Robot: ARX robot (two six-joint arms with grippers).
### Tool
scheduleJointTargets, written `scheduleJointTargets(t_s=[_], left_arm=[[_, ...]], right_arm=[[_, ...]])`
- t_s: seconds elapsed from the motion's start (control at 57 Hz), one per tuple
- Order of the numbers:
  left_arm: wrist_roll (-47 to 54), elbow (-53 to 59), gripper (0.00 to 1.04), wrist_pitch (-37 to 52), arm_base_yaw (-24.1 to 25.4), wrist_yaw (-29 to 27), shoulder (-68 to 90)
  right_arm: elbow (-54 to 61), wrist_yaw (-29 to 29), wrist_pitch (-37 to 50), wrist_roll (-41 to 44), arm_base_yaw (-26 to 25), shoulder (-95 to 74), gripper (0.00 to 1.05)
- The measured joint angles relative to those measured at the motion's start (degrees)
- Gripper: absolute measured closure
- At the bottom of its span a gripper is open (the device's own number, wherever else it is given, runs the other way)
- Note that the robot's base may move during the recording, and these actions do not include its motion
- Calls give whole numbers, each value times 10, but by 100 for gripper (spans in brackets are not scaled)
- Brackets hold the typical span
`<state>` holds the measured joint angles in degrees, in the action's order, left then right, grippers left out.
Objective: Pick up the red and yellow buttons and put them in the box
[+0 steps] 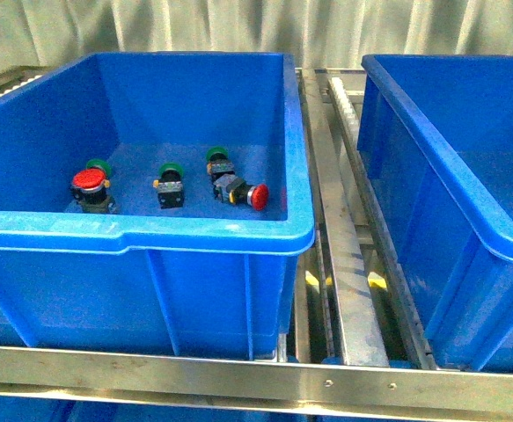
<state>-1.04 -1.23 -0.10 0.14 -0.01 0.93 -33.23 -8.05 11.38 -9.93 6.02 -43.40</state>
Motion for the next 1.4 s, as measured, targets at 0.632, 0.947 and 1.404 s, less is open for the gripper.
scheduleJointTargets(t_s=[0.632, 0.947, 1.404], left_arm=[[4, 0, 102, 0, 0, 0, 0], [4, 0, 84, 0, 0, 0, 0], [5, 0, 7, 0, 0, 0, 0]], right_arm=[[7, -74, -24, -10, 80, 55, 79], [13, -102, -20, -24, 117, 64, 79], [21, -105, -10, -36, 121, 80, 79]])
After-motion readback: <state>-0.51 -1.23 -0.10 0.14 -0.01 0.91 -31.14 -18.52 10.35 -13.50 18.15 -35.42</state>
